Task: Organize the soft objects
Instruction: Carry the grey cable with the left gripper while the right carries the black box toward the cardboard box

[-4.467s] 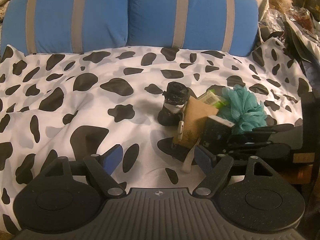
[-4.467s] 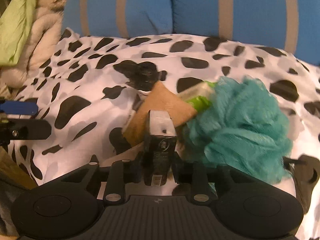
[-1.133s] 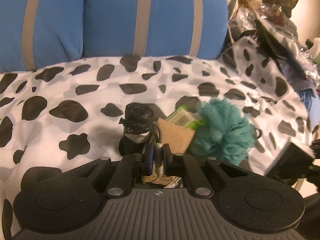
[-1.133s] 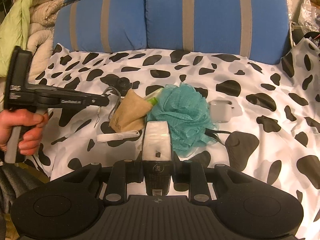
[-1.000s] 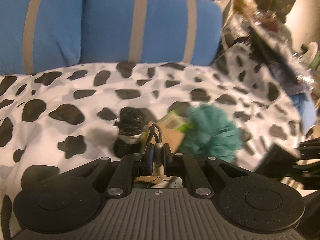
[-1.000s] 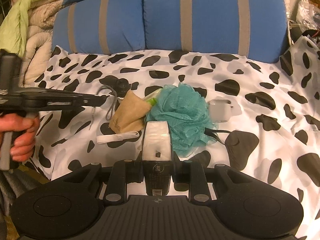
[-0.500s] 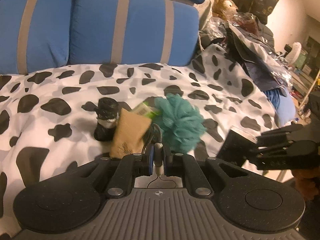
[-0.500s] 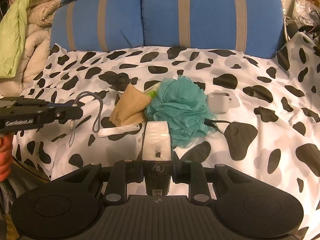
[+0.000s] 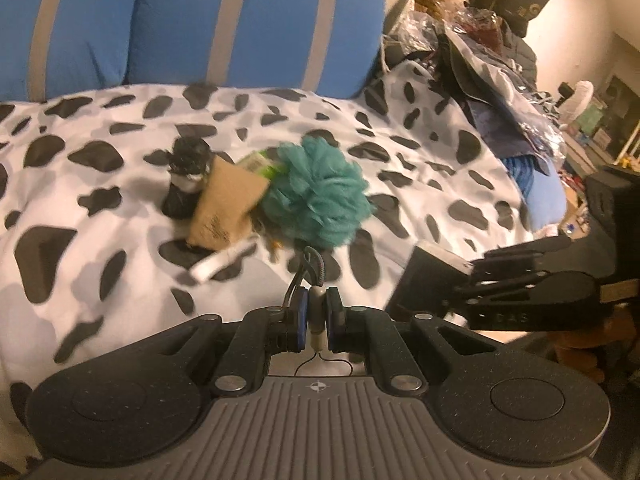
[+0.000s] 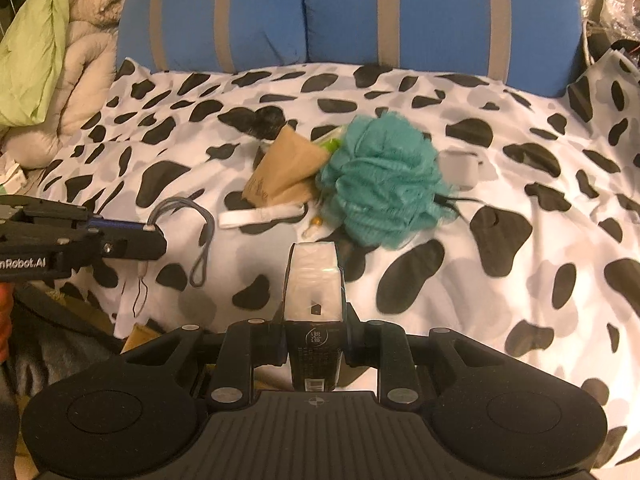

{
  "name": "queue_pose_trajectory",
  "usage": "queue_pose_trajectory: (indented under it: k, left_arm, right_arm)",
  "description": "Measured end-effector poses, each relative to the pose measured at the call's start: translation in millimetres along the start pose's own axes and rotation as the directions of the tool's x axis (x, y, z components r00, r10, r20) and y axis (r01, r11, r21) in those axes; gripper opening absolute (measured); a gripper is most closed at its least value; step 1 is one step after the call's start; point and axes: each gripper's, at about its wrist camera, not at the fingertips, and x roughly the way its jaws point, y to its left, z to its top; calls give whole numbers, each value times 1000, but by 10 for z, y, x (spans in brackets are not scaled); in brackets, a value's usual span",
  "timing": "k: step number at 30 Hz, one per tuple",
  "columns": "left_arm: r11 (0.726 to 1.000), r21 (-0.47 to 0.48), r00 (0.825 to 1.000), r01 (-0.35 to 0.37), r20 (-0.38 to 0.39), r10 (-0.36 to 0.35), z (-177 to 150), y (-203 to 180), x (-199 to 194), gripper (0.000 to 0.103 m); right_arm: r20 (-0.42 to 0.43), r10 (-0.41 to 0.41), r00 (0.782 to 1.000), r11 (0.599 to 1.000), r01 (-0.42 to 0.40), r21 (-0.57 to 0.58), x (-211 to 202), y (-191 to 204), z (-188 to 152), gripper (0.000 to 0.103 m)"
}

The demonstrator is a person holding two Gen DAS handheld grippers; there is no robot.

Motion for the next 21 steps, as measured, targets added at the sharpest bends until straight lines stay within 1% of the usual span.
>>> queue_pose_trajectory:
  k: [6,8,13,16,18,21]
  left_arm:
    - [997,-30,995,72,-65,-74,-119,-60,-26,10]
    - [995,-40,993,87,-76,-90,-169,-71,-43,10]
    - [988,-73,983,136,-112,-144,-249,-101,-73,10]
    - [985,-87,976,149,-146,-160,-296,-126,-53,10]
    - [985,-82,968,151,-188,-164,-331,-158,-22,10]
    - [989,-68,956,127,-259,-141,-392,-201,65,10]
  right_arm:
    - [-33,37,999,999,-38,-11,-35,66,-113,27]
    - [-47,53,997,999,-53,-11,-51,89,-158,27]
    - [-91,82,993,996,-84,-28,-75,174,-275,28]
    - [-125,91,988,994,-97,-41,-71,235,-345,28]
    - [-154,87,984,994,-95,-51,-55,278,-394,28]
    - [-195,77,978,994,-90,-61,-16,320,-454,28]
